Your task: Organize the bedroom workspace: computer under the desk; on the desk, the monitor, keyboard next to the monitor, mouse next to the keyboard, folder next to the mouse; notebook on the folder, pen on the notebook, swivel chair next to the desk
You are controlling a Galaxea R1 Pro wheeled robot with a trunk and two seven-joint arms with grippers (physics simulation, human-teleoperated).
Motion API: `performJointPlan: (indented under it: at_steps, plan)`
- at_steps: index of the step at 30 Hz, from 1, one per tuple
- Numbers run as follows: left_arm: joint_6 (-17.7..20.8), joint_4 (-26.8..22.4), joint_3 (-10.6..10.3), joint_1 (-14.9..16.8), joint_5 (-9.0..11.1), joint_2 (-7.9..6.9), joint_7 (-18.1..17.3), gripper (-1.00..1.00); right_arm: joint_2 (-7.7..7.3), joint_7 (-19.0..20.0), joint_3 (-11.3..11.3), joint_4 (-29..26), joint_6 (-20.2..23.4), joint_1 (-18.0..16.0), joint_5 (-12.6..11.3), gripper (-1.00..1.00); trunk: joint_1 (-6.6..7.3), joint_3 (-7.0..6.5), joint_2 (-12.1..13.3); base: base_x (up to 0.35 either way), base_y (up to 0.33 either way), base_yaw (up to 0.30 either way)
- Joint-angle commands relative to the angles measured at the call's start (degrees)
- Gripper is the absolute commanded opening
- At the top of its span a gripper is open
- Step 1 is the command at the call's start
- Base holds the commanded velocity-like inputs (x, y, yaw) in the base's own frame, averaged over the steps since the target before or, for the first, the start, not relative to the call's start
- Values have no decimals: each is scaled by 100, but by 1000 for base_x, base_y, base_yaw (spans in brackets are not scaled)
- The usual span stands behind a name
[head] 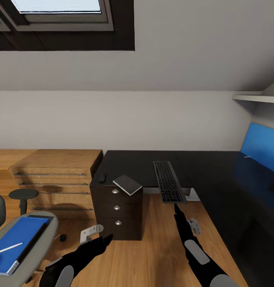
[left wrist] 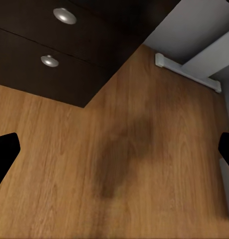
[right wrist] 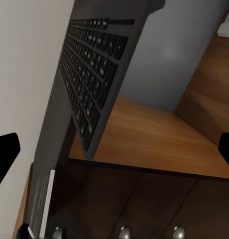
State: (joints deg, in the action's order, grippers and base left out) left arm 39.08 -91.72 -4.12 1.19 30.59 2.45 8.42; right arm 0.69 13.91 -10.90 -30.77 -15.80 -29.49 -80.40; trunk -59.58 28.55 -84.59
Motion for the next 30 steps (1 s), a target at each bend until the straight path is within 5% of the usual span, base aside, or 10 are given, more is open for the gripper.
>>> performJointPlan:
  at_steps: [1, 10, 16, 21, 30]
  plan:
    - [21, -5, -4, 4, 61, 1, 54, 100, -5, 26, -36, 9, -38, -6, -59, 100, -22, 24, -45, 0, 0, 0]
    - [21, 5, -10, 4, 61, 9, 54, 100, -34, 33, -26, 12, 31, -5, -49, 100, -220, 186, -406, 0, 0, 0]
    - [21, 5, -10, 4, 61, 9, 54, 100, -167, 105, 9, -6, 771, -6, -79, 100, -352, 294, -647, 0, 0, 0]
    - [21, 36, -24, 4, 61, 9, 54, 100, -219, 354, 201, -15, 1183, -5, -89, 100, -352, 294, -647, 0, 0, 0]
    - [21, 139, -27, 4, 60, 7, 54, 100, -225, 425, 319, -29, 1246, -4, -84, 100, -352, 294, -647, 11, 0, 0]
